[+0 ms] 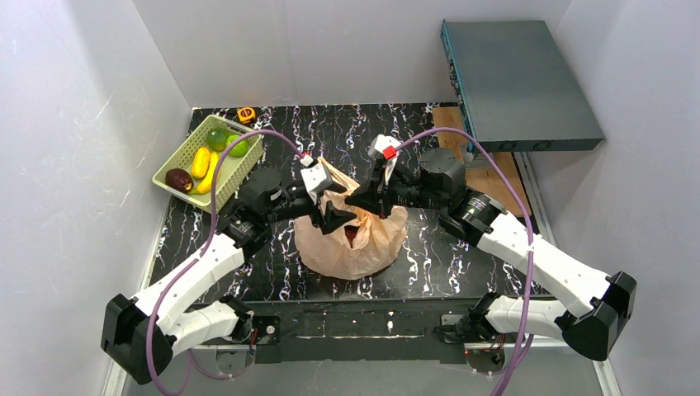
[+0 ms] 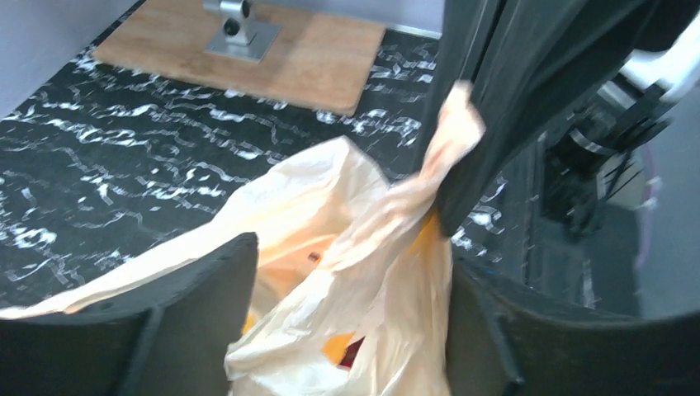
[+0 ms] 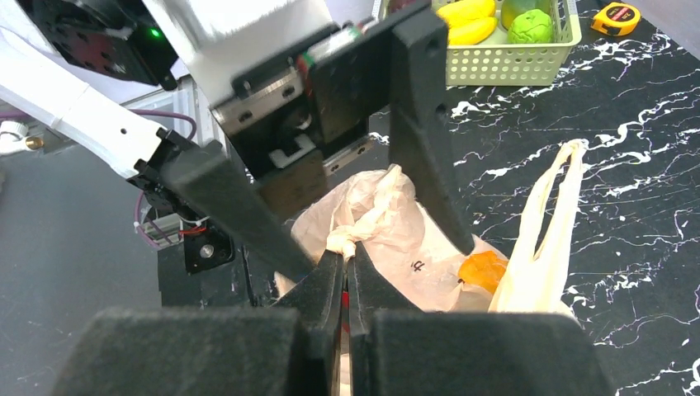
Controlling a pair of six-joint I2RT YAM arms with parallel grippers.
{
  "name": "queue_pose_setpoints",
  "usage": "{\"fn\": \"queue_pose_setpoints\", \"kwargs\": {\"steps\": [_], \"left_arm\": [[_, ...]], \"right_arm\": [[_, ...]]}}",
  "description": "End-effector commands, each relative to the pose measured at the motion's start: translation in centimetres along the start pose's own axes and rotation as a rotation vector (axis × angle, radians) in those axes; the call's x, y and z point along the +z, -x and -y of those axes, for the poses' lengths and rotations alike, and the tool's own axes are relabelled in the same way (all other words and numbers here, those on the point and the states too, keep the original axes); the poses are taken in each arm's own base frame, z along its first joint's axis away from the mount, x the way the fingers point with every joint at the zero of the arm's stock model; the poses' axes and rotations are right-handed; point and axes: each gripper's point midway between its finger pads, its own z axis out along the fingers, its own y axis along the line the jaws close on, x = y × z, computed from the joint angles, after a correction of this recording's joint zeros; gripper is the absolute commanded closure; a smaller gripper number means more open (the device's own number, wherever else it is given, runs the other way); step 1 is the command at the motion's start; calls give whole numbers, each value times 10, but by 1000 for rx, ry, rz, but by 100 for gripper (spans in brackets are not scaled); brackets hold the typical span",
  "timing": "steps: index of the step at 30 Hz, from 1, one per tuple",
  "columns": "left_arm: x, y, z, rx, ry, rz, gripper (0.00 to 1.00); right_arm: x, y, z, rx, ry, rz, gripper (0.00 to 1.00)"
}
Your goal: Place the fake fruits into the plastic bag and tie a complex knot
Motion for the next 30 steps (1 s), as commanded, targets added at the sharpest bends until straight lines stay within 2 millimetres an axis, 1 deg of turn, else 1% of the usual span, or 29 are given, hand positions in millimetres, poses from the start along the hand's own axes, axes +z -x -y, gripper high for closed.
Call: {"fn": "queue_pose_setpoints", "kwargs": {"steps": [1, 2, 3, 6, 9, 11, 15, 16, 18, 20, 22, 23, 25, 26, 27, 30], "left_arm": [[-9, -26, -6, 58, 62, -38, 38], [-12, -35, -3, 60, 61, -50, 42], [-15, -49, 1, 54, 50, -75, 46], [-22, -80, 11, 39, 23, -131, 50], [-26, -104, 15, 31, 17, -171, 59], [-28, -116, 16, 36, 14, -192, 69], [-33, -140, 17, 51, 15, -232, 94], [-34, -145, 17, 54, 16, -240, 100], [-35, -149, 18, 59, 20, -242, 100], [-36, -142, 18, 68, 19, -226, 100], [-36, -128, 20, 73, 12, -206, 100], [-36, -117, 21, 71, 9, -196, 96], [-38, -94, 23, 68, 5, -165, 59], [-39, -81, 26, 70, -1, -145, 48], [-40, -69, 28, 74, -8, -124, 42], [-39, -44, 36, 91, -59, -88, 24]], "right_arm": [[-7, 35, -4, -42, -11, 95, 99], [-9, 35, -4, -40, -19, 96, 99], [-10, 36, -3, -39, -26, 98, 99], [-13, 40, -1, -36, -46, 110, 99], [-15, 44, -2, -26, -49, 118, 99], [-16, 44, -2, -23, -53, 118, 99], [-17, 44, 1, -25, -72, 120, 99], [-17, 44, 1, -25, -73, 118, 99], [-17, 42, 1, -29, -76, 115, 99], [-17, 37, 2, -28, -76, 107, 99], [-18, 33, 2, -27, -72, 103, 99], [-18, 31, 1, -26, -69, 100, 99], [-17, 29, 0, -25, -59, 95, 99], [-17, 28, -2, -24, -48, 93, 99], [-17, 28, -4, -24, -41, 92, 99], [-16, 26, -7, -30, -18, 88, 99]]}}
